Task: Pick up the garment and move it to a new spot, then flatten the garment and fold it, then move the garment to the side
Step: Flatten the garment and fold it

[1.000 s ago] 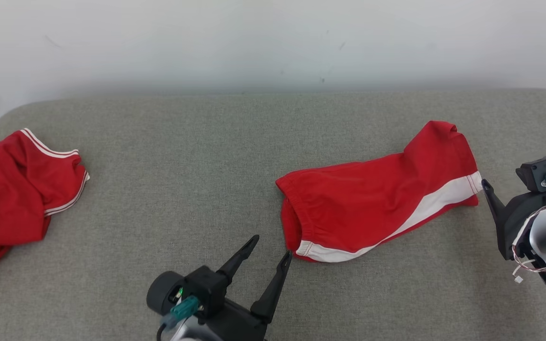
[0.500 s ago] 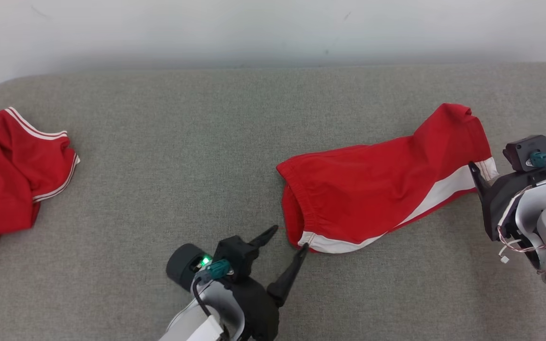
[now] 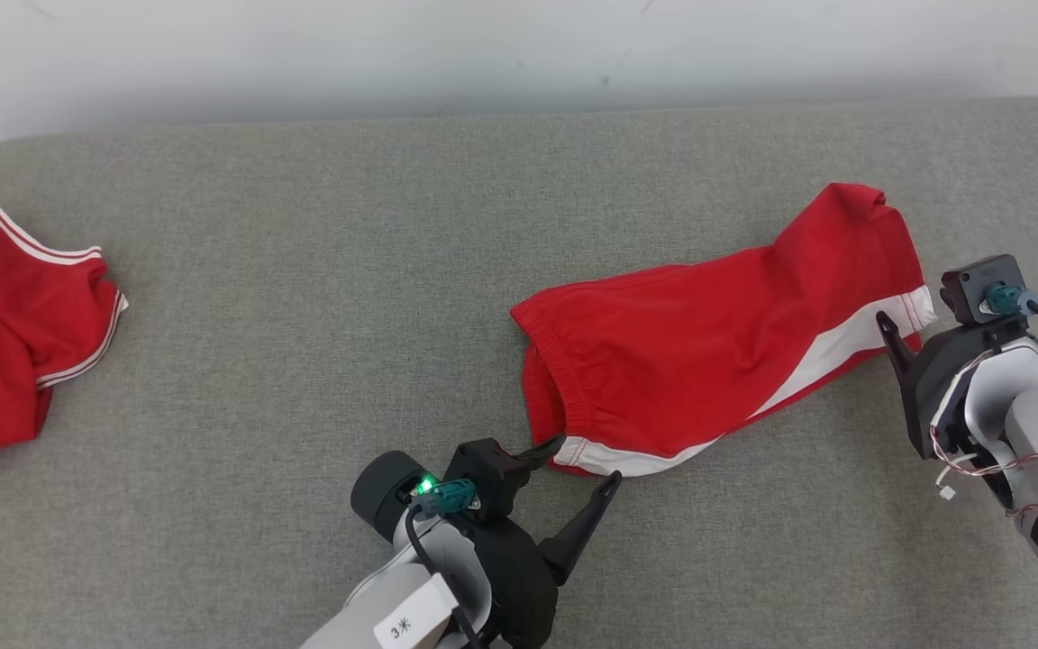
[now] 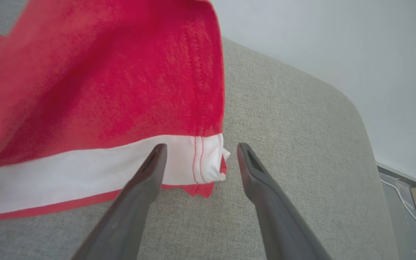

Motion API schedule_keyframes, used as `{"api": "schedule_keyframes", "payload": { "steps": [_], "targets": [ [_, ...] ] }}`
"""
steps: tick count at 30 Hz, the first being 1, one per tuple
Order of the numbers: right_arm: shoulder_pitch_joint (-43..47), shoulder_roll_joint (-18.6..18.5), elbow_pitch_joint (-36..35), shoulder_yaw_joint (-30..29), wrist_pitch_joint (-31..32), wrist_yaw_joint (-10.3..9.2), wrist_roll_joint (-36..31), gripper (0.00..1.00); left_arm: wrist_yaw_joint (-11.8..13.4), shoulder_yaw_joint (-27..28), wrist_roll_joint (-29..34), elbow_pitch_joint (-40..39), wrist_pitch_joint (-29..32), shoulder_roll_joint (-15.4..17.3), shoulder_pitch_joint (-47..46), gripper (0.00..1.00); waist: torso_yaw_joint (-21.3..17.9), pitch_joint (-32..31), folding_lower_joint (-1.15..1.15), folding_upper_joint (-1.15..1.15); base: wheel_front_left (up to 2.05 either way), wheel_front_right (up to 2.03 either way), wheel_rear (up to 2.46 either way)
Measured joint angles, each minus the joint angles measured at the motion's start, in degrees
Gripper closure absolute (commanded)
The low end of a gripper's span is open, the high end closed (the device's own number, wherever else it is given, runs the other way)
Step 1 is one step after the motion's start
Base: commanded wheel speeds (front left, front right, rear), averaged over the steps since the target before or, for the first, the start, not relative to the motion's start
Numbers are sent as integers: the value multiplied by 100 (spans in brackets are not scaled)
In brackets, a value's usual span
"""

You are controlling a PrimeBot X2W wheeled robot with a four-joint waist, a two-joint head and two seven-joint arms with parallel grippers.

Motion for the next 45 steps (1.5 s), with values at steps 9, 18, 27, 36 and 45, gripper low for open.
{"api": "schedule_keyframes", "payload": {
  "steps": [9, 18, 27, 36, 45],
  "targets": [
    [-31, 115, 253, 73, 2, 89, -4, 100, 8, -320, -603, 378, 49, -8, -207, 100, -42, 20, 0, 0, 0, 0, 0],
    [-138, 168, 469, 88, -8, 156, -8, 100, 164, -455, -991, 549, -51, -12, -435, 100, -12, 20, 0, 0, 0, 0, 0],
    [-144, 152, 700, 82, -110, 198, -7, 100, 265, -542, -1281, 770, -257, -15, -602, 100, 29, -106, 0, 0, 0, 0, 0],
    [-146, 178, 813, 90, -249, 238, -3, 0, 322, -826, -1396, 850, -360, -18, -602, 0, 33, -179, 0, 0, 0, 0, 0],
    [-220, 203, 904, 187, -312, 288, -54, 0, 371, -1155, -1450, 898, -410, -18, -684, 0, 29, -212, 0, 0, 0, 0, 0]
  ]
}}
